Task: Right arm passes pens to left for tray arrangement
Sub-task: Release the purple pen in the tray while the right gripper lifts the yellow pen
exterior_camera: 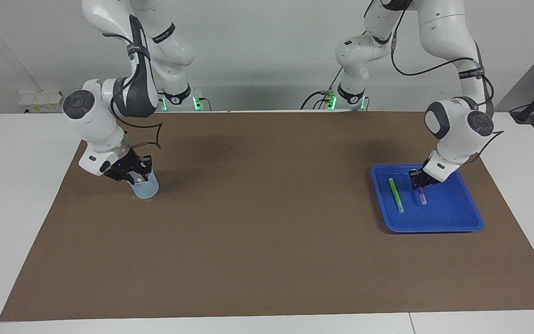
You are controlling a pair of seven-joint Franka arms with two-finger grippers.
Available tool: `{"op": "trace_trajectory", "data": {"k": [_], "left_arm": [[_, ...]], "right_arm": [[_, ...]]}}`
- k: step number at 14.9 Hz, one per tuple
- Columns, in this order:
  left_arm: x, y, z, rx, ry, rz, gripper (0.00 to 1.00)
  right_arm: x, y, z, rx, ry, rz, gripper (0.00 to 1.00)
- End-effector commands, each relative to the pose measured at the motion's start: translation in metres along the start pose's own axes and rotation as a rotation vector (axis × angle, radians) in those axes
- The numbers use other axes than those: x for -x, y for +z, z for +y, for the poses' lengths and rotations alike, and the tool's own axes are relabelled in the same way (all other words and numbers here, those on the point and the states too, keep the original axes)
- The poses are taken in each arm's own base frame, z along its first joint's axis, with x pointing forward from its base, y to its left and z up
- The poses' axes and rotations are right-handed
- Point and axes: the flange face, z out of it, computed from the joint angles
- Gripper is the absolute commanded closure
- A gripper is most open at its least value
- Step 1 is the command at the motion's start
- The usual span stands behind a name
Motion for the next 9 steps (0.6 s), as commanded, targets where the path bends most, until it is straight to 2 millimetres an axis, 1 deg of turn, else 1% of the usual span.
{"op": "trace_trajectory", "data": {"k": [1, 2, 3, 4, 5, 6, 7, 8, 9], "left_arm": [[-0.003, 0.011, -0.004, -0.014, -0.002, 0.025, 1.00], [-0.005, 0.014, -0.005, -0.012, -0.003, 0.032, 1.00], [-0.005, 0.016, -0.005, -0.013, -0.005, 0.033, 1.00], [-0.005, 0.016, -0.005, -0.013, -0.008, 0.033, 1.00], [-0.005, 0.015, -0.005, -0.023, 0.003, 0.035, 1.00], [-0.006, 0.017, -0.006, -0.071, 0.053, 0.025, 1.00], [-0.007, 0.019, -0.003, -0.095, 0.082, 0.016, 0.67], [-0.009, 0.017, -0.002, -0.096, 0.070, 0.021, 0.60], [-0.009, 0.018, 0.000, -0.096, 0.043, 0.023, 0.45]], "right_arm": [[0.004, 0.001, 0.001, 0.020, -0.006, 0.008, 0.76], [0.004, 0.001, 0.001, 0.020, -0.006, 0.007, 0.85], [0.003, 0.000, 0.002, 0.020, -0.006, 0.009, 0.96], [0.003, 0.000, 0.002, 0.020, -0.006, 0.009, 1.00], [0.002, -0.002, 0.004, 0.019, -0.003, 0.010, 1.00], [0.001, -0.008, 0.007, 0.018, 0.001, 0.009, 1.00], [0.000, -0.015, 0.011, 0.018, -0.002, 0.009, 1.00], [-0.002, -0.029, 0.012, 0.017, -0.019, 0.000, 1.00], [-0.004, -0.046, 0.012, 0.018, -0.031, -0.003, 1.00]]}}
